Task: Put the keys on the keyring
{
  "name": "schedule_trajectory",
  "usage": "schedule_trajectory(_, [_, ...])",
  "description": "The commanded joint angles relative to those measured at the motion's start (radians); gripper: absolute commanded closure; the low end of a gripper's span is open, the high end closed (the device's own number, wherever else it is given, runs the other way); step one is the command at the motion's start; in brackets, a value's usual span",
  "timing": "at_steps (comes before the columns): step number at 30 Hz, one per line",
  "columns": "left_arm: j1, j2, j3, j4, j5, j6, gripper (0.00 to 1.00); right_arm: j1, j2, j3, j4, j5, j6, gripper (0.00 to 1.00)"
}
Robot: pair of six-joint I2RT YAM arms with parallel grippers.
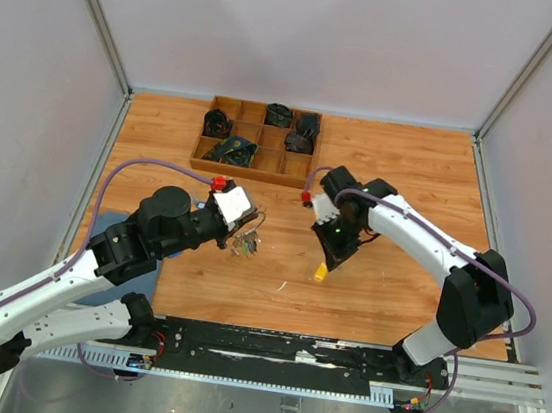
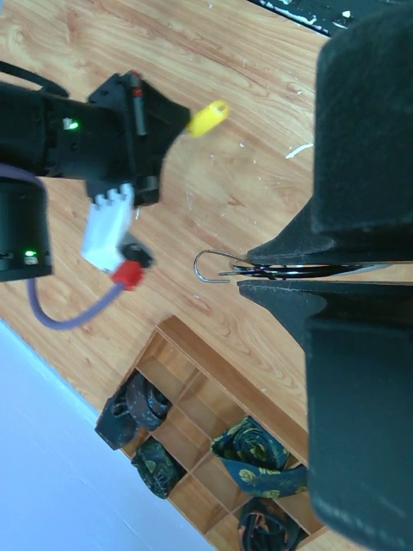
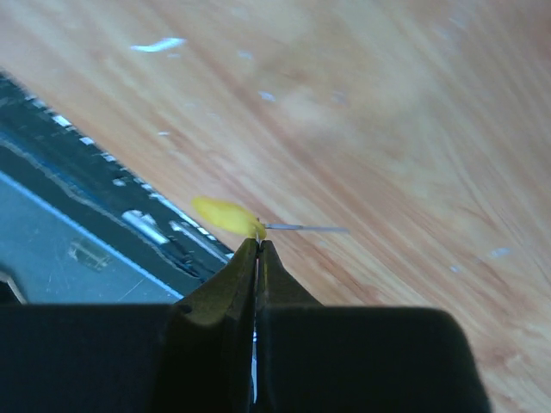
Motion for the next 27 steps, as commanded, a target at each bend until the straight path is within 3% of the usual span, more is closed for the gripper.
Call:
schedule_trajectory(1, [0.007,-0.007,0.03,0.043,-0.016,-0.008,0.99,0.141,0.003,0.11,0.005,0.069,0.036,0.99])
schedule_trajectory(3, [0.008,-0.01,0.03,0.047,-0.007,-0.018,0.99,0.011,-0.002,0.044,0.023,0.287,0.063,1.0])
schedule_trajectory(5, [0.007,-0.014,0.034,0.045,0.0,-0.023,0.99,-0.098,0.048,0.016,-0.066,0.217,0.036,0.99])
schedule_trajectory(7, [0.007,-0.02,0.032,0.041,-0.01,-0.025,1.0,-0.006,0.034,0.032,-0.057,0.013,0.018,0.99])
schedule_trajectory(9, [0.007,-0.026,0.016,0.06,-0.019,-0.02,1.0,0.145,-0.003,0.06,0.061,-0.051,0.051,1.0])
schedule_trajectory(11, [0.007,-0.016,0.023,0.059,-0.016,-0.022,0.99,0.129,0.009,0.114,0.046,0.148,0.071,0.99])
schedule_trajectory(13, [0.007,-0.008,0.033,0.053,-0.001,-0.034,1.0,0.017,0.03,0.071,0.024,0.315,0.082,0.99])
schedule_trajectory(15, [0.007,-0.009,0.036,0.051,0.005,-0.04,0.99,-0.022,0.053,0.037,-0.025,0.122,0.044,0.99])
schedule_trajectory(17, [0.007,-0.016,0.026,0.058,-0.007,-0.036,1.0,0.135,0.003,0.022,0.075,-0.075,0.05,0.99])
schedule_trajectory(19, [0.007,-0.014,0.017,0.072,-0.019,-0.027,0.99,0.241,-0.007,0.089,0.077,-0.009,0.039,0.99])
schedule_trajectory(21, [0.007,0.001,0.032,0.059,-0.009,-0.031,0.99,0.142,-0.019,0.082,0.055,0.21,0.058,0.99])
schedule_trajectory(23, [0.007,0.004,0.036,0.064,0.008,-0.04,0.99,-0.021,-0.097,-0.002,0.145,0.03,0.063,0.99])
schedule_trajectory(27, [0.007,-0.004,0.03,0.063,0.001,-0.037,0.99,-0.021,-0.23,-0.074,0.276,-0.045,-0.005,0.99])
